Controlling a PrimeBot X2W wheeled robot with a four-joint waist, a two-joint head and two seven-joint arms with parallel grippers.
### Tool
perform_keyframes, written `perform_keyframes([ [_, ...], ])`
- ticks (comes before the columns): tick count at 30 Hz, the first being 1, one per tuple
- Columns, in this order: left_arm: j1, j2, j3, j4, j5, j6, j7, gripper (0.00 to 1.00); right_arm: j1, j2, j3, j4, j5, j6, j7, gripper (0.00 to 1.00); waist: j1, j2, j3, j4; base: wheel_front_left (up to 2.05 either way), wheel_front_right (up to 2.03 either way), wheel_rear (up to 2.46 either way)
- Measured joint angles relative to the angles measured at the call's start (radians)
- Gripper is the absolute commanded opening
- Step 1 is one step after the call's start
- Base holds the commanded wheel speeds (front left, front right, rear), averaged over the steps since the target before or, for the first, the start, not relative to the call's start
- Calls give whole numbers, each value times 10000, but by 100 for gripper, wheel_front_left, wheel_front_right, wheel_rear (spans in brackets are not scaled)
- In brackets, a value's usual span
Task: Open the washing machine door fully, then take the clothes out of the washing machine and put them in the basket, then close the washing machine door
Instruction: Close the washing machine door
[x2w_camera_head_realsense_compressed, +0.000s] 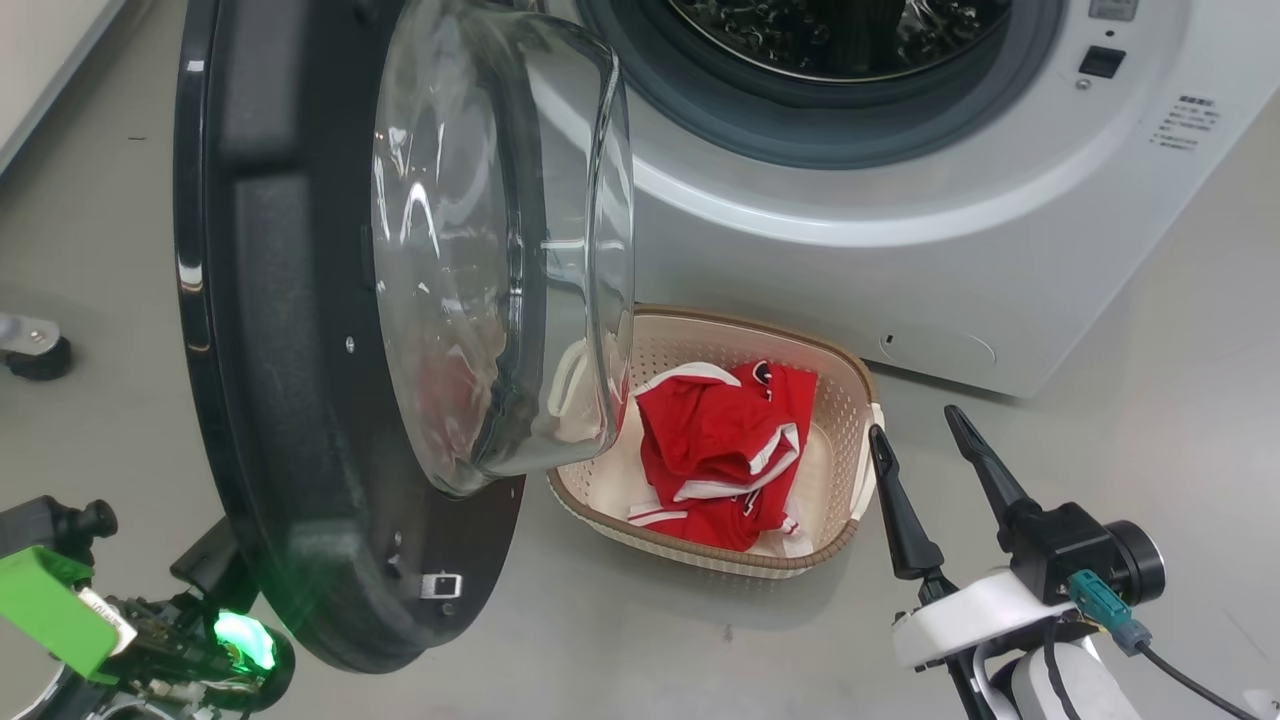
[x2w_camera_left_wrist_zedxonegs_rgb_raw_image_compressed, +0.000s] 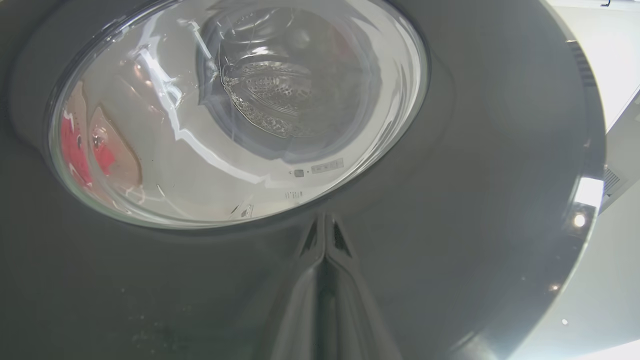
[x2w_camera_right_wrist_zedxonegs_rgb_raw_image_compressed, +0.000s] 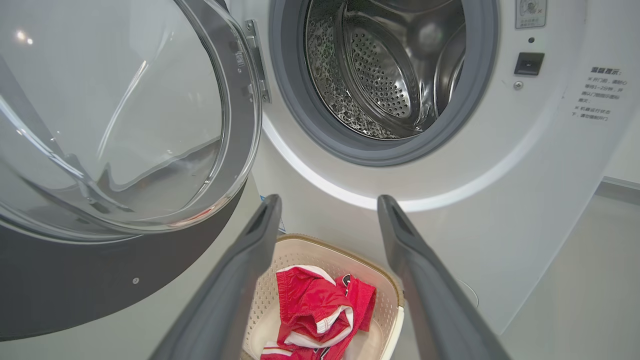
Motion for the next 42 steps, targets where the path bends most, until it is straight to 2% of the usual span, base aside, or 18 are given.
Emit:
perform_keyframes([
  [9, 38, -449, -27, -589, 104, 0, 673, 0, -349, 0, 130, -27, -25, 6, 0, 100, 0, 0, 359, -681, 0, 0, 0],
  [15, 36, -545, -73, -817, 232, 0, 1064, 0, -588, 0, 207, -119, -17, 13, 0, 100, 0, 0, 618, -1345, 0, 0, 0],
  [27, -447, -721, -330, -878, 782, -4, 1582, 0, -999, 0, 349, -393, 460, -56, 0, 100, 0, 0, 1150, -2952, 0, 0, 0],
  [32, -780, -775, -343, -761, 853, -4, 1632, 0, -1111, 2, 548, -502, 782, -217, -2, 100, 0, 0, 1356, -3663, 0, 0, 0],
  [39, -1471, -802, 54, -537, 1189, -4, 1480, 0, -1277, 4, 913, -635, 1264, -384, -2, 100, 0, 0, 1660, -4820, 0, 0, 0],
  [42, -1655, -798, 198, -418, 1250, -4, 1396, 0, -1349, 2, 1001, -640, 1383, -385, 0, 100, 0, 0, 1734, -5111, 0, 0, 0],
])
